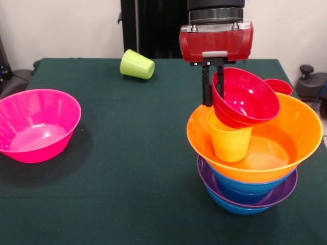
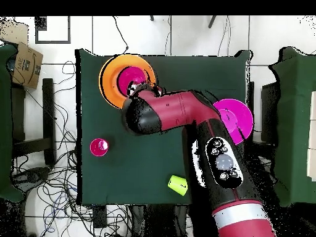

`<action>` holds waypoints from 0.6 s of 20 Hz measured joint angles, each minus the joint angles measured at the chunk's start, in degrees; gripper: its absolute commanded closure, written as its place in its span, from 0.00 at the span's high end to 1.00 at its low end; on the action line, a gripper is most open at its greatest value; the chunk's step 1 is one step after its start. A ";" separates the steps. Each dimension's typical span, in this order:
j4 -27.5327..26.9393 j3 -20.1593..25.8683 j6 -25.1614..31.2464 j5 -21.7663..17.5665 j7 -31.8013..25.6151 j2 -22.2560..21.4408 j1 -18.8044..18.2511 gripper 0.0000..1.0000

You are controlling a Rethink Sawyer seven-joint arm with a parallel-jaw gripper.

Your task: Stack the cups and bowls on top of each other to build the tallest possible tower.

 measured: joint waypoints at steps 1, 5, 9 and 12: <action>0.00 0.00 -0.09 0.00 0.00 0.00 -0.03 0.00; 0.01 0.00 -0.50 0.00 0.00 0.00 -0.09 0.00; 0.01 0.00 -1.86 0.00 0.00 0.00 -0.08 0.00; 0.01 0.00 -2.52 0.00 0.00 0.00 -0.08 0.00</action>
